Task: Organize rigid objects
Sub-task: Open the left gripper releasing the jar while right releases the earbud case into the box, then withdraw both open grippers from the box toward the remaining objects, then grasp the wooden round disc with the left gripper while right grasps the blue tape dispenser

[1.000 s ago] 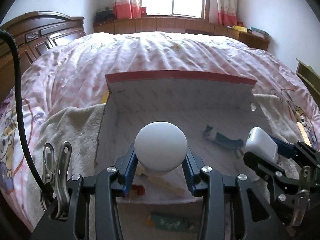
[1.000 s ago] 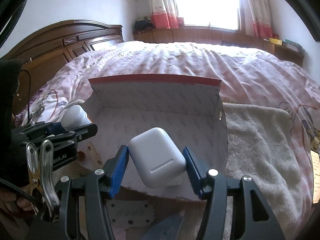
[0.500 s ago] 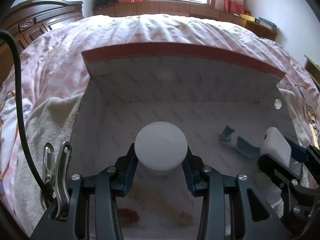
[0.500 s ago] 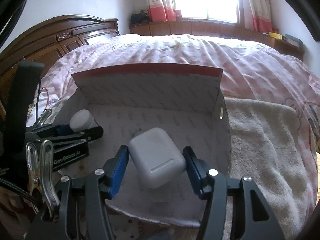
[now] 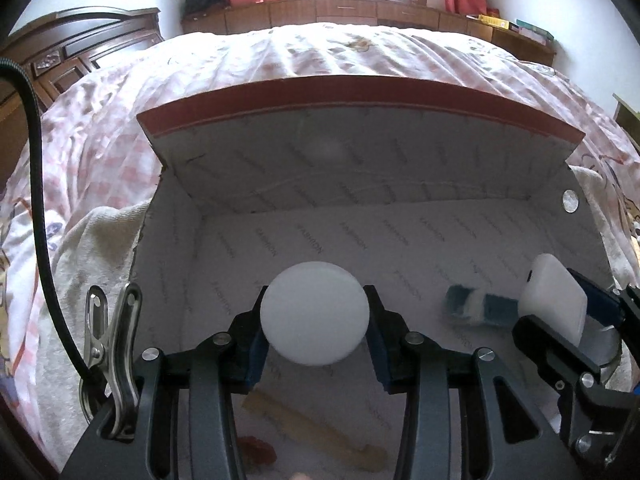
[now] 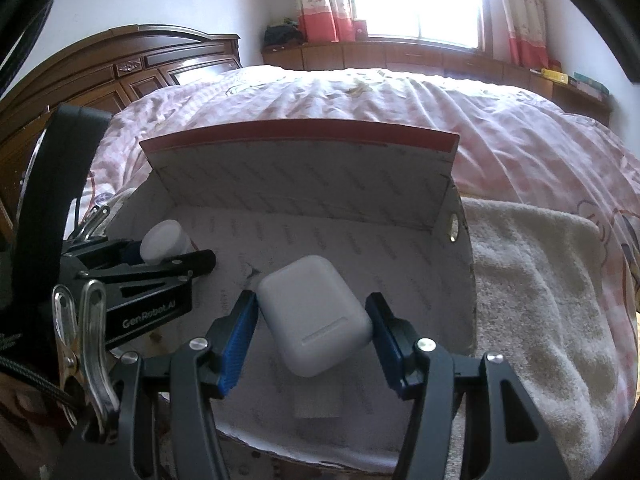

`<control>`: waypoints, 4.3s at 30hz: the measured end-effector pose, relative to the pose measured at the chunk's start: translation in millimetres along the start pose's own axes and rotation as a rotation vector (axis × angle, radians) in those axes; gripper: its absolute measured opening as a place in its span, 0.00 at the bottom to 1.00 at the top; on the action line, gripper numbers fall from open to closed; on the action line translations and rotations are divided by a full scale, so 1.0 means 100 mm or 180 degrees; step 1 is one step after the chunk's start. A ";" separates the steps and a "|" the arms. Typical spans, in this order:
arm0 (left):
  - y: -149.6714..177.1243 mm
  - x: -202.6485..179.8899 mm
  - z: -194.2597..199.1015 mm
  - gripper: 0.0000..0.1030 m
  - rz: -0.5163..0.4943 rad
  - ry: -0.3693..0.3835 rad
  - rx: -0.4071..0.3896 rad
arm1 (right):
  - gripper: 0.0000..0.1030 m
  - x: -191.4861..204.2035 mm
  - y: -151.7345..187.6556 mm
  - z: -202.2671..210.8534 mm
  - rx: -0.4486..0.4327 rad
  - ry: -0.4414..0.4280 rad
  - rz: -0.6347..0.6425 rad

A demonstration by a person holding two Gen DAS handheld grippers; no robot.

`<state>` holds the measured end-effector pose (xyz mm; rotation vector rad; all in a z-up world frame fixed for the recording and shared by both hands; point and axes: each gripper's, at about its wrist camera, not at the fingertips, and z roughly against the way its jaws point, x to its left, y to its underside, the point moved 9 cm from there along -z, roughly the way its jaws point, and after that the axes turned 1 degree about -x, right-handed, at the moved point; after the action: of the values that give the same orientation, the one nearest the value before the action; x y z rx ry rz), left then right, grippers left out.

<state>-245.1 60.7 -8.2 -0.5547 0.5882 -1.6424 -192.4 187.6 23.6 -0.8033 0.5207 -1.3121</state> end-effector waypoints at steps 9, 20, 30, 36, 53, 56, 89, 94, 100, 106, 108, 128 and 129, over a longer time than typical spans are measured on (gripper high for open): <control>0.03 0.00 0.14 0.51 -0.0023 0.0011 -0.0104 | 0.57 0.01 0.00 0.01 -0.0003 -0.0004 0.0002; 0.07 0.04 0.23 0.60 0.0020 -0.0004 -0.0162 | 0.58 0.06 0.03 0.08 0.0007 -0.0062 -0.0054; 0.17 0.06 0.38 0.60 0.0054 0.0016 -0.0168 | 0.59 0.16 0.01 0.26 -0.0129 -0.0128 -0.0017; 0.25 0.05 0.49 0.60 0.0064 0.0036 -0.0187 | 0.59 0.19 0.06 0.35 -0.0133 -0.0129 -0.0028; 0.52 0.04 0.78 0.60 0.0104 0.0100 -0.0198 | 0.59 0.24 0.31 0.58 -0.0118 -0.0169 -0.0166; 0.56 0.05 0.84 0.60 0.0132 0.0103 -0.0242 | 0.60 0.26 0.37 0.62 -0.0115 -0.0172 -0.0178; 1.12 0.17 1.07 0.60 0.0217 0.0151 -0.0146 | 0.60 0.23 0.95 0.92 0.0066 -0.0159 -0.0328; 1.31 0.22 1.02 0.60 0.0236 0.0157 -0.0041 | 0.60 0.19 1.11 0.92 0.0165 -0.0128 -0.0368; 1.51 0.20 0.98 0.60 0.0283 0.0271 0.0067 | 0.60 0.21 1.24 0.94 0.0219 -0.0149 -0.0392; 1.56 0.05 1.00 0.60 0.0220 0.0427 0.0056 | 0.60 0.21 1.41 0.94 0.0310 -0.0094 -0.0316; 1.57 -0.03 1.00 0.60 0.0179 0.0488 0.0056 | 0.60 0.19 1.47 0.93 0.0341 -0.0067 -0.0298; 1.56 -0.28 0.86 0.37 -0.0150 0.0285 -0.0024 | 0.73 0.19 1.58 0.88 0.0271 -0.0066 -0.0238; 1.56 -0.28 0.87 0.35 -0.0145 0.0288 -0.0028 | 0.74 0.20 1.58 0.88 0.0271 -0.0068 -0.0230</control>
<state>-68.4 62.2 -45.9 -0.5053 0.6538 -1.7154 -22.5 196.3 -39.8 -0.7708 0.4194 -1.3817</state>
